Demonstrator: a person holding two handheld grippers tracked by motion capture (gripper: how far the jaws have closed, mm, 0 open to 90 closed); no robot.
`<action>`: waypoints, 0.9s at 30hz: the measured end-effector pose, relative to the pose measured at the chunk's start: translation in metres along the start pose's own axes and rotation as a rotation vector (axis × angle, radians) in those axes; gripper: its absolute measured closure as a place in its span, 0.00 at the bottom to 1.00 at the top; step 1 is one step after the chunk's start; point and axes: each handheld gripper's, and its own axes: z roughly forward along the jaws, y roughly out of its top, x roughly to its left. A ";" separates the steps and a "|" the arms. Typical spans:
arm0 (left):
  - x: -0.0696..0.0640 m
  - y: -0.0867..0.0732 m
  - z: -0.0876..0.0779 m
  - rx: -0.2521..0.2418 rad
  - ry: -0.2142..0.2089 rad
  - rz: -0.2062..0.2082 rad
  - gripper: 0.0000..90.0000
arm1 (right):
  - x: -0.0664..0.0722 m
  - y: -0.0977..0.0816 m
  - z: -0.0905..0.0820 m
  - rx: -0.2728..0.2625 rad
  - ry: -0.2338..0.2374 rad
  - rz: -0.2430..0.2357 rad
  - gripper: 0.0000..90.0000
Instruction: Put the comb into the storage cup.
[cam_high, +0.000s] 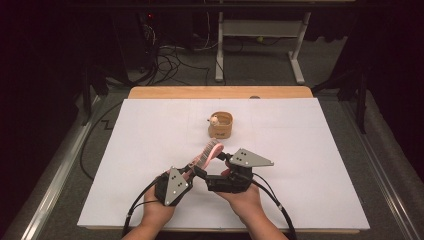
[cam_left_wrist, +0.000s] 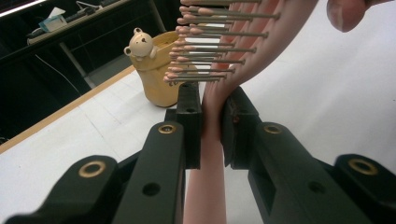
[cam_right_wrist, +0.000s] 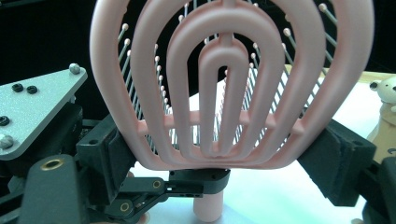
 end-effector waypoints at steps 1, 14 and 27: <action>0.000 0.000 0.000 0.000 0.000 0.001 0.89 | 0.000 0.000 0.000 0.002 0.001 -0.004 0.22; 0.002 0.000 -0.001 -0.010 -0.009 -0.017 0.83 | 0.005 0.002 -0.001 0.012 -0.011 -0.036 0.22; 0.004 0.001 -0.001 -0.014 -0.037 -0.048 0.73 | 0.006 0.004 -0.003 0.005 -0.013 -0.042 0.23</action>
